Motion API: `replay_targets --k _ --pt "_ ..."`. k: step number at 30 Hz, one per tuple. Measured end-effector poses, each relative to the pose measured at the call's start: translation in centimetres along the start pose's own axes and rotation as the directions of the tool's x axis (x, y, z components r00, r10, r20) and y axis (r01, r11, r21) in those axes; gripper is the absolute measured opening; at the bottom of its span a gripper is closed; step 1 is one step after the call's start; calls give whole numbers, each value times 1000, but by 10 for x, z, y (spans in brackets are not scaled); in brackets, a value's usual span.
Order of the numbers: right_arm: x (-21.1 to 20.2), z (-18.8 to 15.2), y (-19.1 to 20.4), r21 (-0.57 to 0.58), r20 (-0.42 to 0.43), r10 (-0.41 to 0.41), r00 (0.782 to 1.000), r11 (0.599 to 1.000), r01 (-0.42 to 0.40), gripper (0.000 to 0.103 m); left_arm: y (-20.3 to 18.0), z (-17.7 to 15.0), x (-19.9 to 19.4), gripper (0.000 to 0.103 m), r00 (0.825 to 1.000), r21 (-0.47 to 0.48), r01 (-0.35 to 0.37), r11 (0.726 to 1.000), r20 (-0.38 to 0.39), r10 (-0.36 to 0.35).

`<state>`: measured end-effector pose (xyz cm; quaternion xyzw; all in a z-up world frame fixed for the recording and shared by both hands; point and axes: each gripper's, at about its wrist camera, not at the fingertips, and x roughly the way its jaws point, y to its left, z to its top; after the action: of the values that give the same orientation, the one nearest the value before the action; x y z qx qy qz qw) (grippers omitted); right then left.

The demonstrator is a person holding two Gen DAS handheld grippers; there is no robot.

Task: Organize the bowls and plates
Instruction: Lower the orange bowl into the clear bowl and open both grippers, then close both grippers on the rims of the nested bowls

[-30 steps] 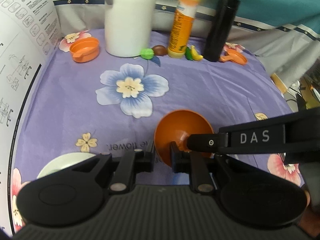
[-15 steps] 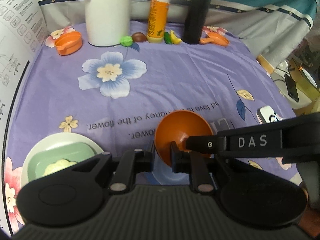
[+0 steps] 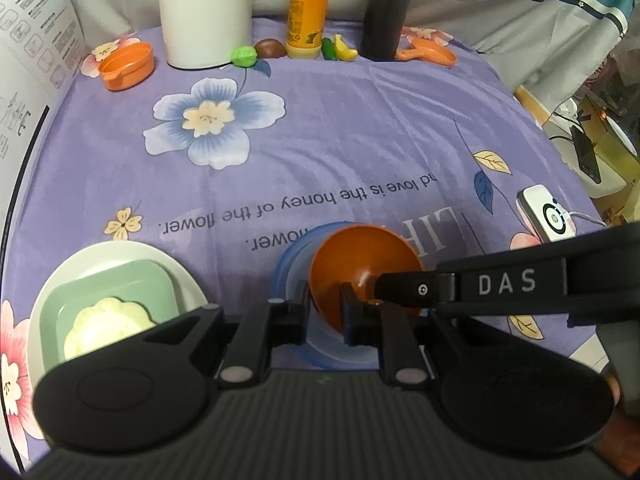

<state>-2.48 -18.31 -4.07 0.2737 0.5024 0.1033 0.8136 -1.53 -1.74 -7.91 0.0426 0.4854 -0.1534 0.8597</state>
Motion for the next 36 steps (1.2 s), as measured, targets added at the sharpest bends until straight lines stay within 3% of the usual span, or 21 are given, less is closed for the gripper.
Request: replay_targets --k 2,5,7,9,10,12,13,16,22,36 --pt "1 0 0 1 -4 -2 1000 1000 2 15 1 0 1 20 1000 -3 -14 1000 -1 14" --pt "1 0 1 -4 2 -9 1000 1000 9 17 4 1 -4 36 999 -7 -47 999 25 47" --pt "-2 2 1 0 17 -16 1000 1000 16 26 7 2 -11 60 997 -19 -55 998 50 56" --pt "-7 4 -1 6 33 -11 999 1000 11 32 11 3 -20 73 994 -24 -67 997 87 69" --pt "-10 5 -2 8 40 -7 999 1000 7 37 12 3 -23 82 992 -27 -73 997 100 76" --pt "-17 5 -3 5 71 -15 997 1000 14 65 15 3 -28 91 990 -39 -77 996 115 80" --pt "-19 6 -3 0 84 -19 996 1000 19 77 16 2 -29 93 990 -45 -76 996 118 81" --pt "-25 6 -3 -12 114 -26 993 1000 27 88 16 -1 -32 98 989 -44 -78 996 119 83" --pt "-28 4 -6 -10 125 -28 992 1000 30 99 13 -9 -36 102 989 -25 -72 997 127 75" --pt "-27 -8 -11 9 121 -66 991 998 65 103 27 -25 -34 103 991 -74 -58 996 116 66"
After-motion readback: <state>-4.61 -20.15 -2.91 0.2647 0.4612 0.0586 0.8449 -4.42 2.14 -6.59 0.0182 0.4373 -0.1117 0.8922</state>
